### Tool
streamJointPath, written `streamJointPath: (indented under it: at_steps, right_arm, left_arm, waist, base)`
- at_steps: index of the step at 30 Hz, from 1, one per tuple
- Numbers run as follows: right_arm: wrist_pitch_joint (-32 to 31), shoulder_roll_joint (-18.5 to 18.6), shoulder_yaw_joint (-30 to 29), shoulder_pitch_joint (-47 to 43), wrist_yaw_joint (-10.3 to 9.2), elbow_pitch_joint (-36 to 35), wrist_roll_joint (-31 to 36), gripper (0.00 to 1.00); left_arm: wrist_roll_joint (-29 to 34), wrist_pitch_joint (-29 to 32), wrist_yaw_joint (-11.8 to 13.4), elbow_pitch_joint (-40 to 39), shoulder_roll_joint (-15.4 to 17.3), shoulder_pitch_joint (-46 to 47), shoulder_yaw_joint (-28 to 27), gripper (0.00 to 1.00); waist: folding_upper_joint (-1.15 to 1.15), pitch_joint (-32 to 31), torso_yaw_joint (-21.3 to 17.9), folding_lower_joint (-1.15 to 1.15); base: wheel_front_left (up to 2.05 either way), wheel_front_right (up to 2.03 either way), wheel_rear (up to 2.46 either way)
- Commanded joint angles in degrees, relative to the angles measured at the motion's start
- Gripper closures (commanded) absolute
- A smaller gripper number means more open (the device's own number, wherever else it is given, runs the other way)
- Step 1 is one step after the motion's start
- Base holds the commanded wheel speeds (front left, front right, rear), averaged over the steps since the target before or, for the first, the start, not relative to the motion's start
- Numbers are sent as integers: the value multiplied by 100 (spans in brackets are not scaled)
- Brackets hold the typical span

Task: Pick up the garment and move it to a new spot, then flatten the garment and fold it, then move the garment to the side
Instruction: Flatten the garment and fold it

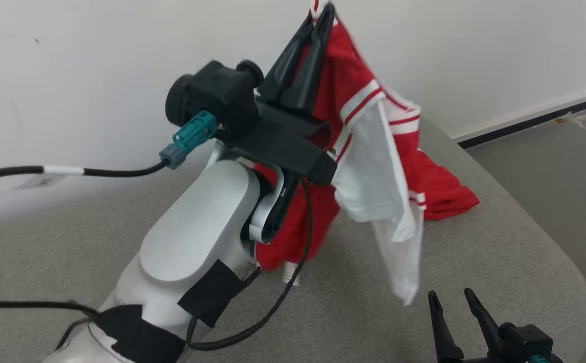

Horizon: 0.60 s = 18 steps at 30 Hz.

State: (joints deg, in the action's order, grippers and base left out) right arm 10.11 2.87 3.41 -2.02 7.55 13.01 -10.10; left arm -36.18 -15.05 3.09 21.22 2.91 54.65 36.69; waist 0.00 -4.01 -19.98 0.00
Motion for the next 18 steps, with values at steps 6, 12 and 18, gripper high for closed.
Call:
streamJointPath:
  at_steps: [6,12,18]
  right_arm:
    - [60,1,-81,7,-14,29,-33,0]
    - [56,1,-54,-35,-14,39,-42,0]
    - [-9,1,-119,-85,-14,-45,57,0]
  left_arm:
    - [-353,-16,336,-294,6,-35,-320,100]
    - [-333,-17,596,99,522,-1328,-1065,100]
    - [-347,-18,710,887,1042,-3313,-1860,100]
  waist:
    - [0,-18,64,0]
    - [0,-27,227,0]
    - [0,59,527,0]
  base:
    - [0,0,0]
    - [0,0,0]
    - [0,0,0]
